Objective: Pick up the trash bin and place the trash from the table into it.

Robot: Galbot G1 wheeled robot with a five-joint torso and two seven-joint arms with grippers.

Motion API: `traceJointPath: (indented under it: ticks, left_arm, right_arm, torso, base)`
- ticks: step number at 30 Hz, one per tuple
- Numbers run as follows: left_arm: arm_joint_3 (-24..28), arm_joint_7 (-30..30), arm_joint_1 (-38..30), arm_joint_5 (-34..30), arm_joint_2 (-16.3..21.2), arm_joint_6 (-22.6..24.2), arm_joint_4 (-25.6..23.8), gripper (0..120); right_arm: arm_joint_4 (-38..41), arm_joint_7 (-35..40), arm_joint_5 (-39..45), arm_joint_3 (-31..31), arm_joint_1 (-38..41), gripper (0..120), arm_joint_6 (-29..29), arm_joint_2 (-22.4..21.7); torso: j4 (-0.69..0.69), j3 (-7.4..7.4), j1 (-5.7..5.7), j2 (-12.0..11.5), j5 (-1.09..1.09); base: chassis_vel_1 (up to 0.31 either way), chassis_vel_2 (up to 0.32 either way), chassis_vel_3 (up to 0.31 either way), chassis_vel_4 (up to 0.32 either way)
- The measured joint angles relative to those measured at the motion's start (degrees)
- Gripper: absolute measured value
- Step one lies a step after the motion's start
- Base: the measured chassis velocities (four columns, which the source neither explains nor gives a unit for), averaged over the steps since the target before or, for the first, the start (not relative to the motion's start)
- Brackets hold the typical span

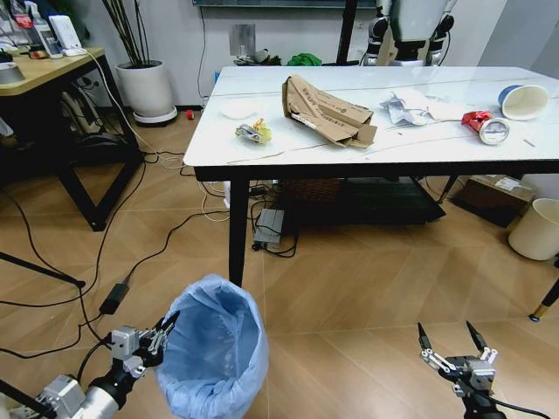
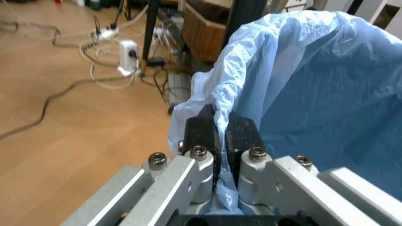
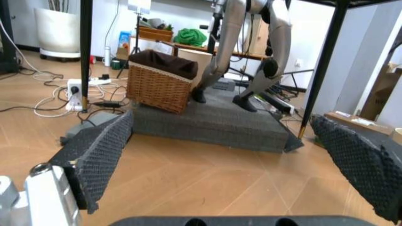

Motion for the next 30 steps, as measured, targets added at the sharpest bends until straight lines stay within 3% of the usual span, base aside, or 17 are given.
traceJointPath:
  ticks: [13, 30]
  left_arm:
    - [3.41, -0.78, 1.57, 0.9, 1.7, 0.14, -3.74, 0]
    - [3.56, 2.35, 0.11, -1.39, 3.26, -2.21, -1.81, 0]
  right_arm:
    - [-0.82, 0.04, -2.14, -0.48, 0.14, 100, 0.28, 1.39]
    - [0.17, 0.13, -3.31, 0.79, -1.03, 100, 0.67, 3.64]
  torso:
    - [0.0, 0.0, 0.0, 0.0, 0.0]
    - [0.0, 0.0, 0.0, 0.0, -0.01]
  base:
    - [0.0, 0.0, 0.0, 0.0]
    - [0.0, 0.0, 0.0, 0.0]
